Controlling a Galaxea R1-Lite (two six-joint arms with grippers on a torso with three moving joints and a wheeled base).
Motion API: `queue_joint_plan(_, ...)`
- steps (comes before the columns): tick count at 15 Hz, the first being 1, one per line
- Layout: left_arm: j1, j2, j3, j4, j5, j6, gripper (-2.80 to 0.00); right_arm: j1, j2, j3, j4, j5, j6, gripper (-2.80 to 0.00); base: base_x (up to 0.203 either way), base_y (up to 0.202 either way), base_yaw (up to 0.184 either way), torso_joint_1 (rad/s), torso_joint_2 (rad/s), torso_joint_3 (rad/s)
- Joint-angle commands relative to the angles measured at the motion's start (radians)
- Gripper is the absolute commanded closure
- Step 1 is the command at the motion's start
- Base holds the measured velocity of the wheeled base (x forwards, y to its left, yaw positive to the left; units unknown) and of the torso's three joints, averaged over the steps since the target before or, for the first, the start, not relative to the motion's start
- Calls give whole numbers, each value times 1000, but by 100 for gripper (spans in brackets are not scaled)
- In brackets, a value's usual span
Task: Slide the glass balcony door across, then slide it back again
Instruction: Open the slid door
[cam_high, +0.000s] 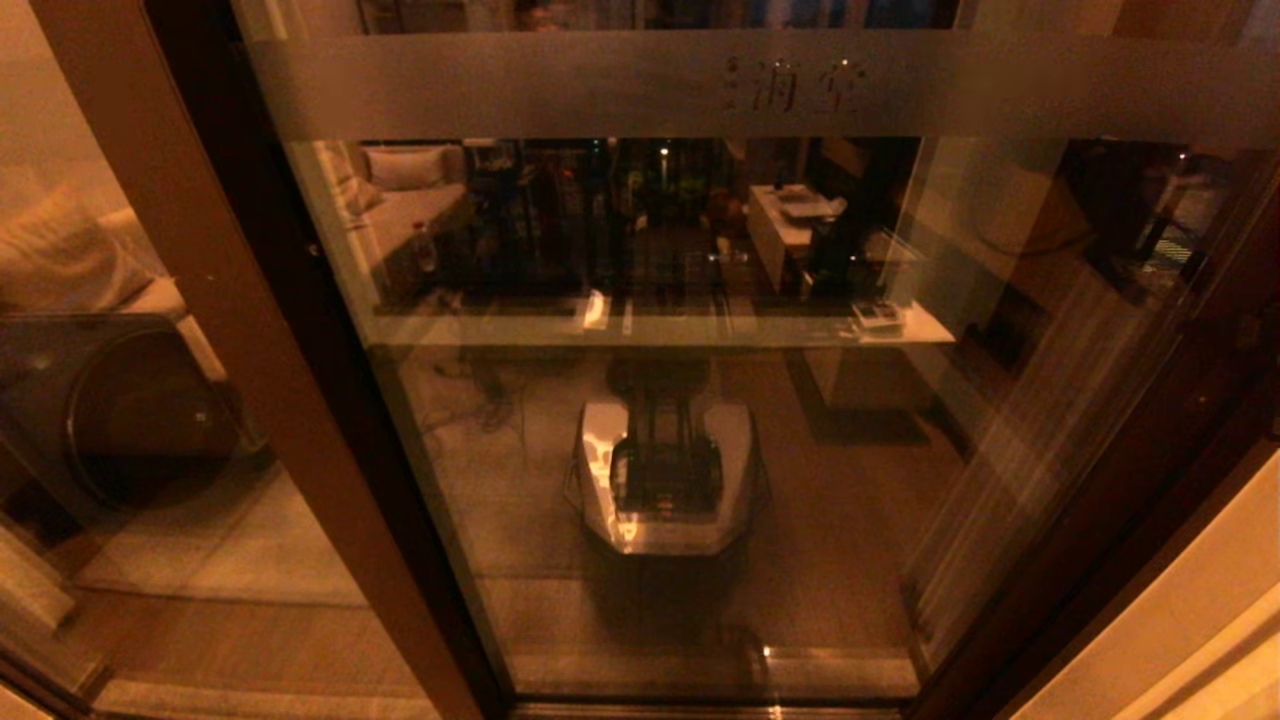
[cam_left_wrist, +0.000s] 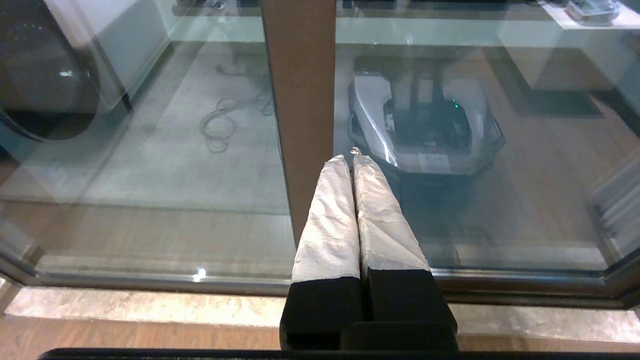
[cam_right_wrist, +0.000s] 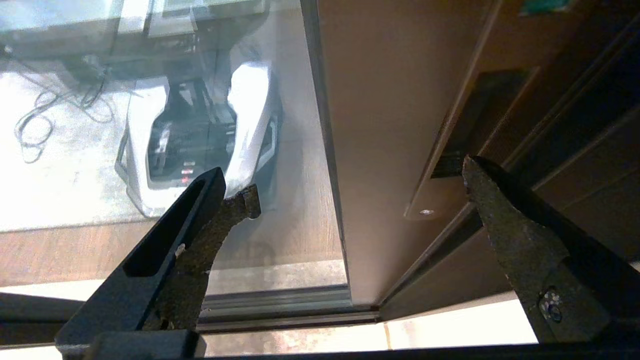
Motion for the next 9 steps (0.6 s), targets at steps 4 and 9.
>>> queue_joint_plan(4,0,1,0,1,0,0,0,11,26,-28,-3,2,0,-280,0,0,0,0,0,0)
queue_joint_plan(9,0,1,0,1,0,0,0,22,40,-50,-3,1,0,-280,0,0,0,0,0,0)
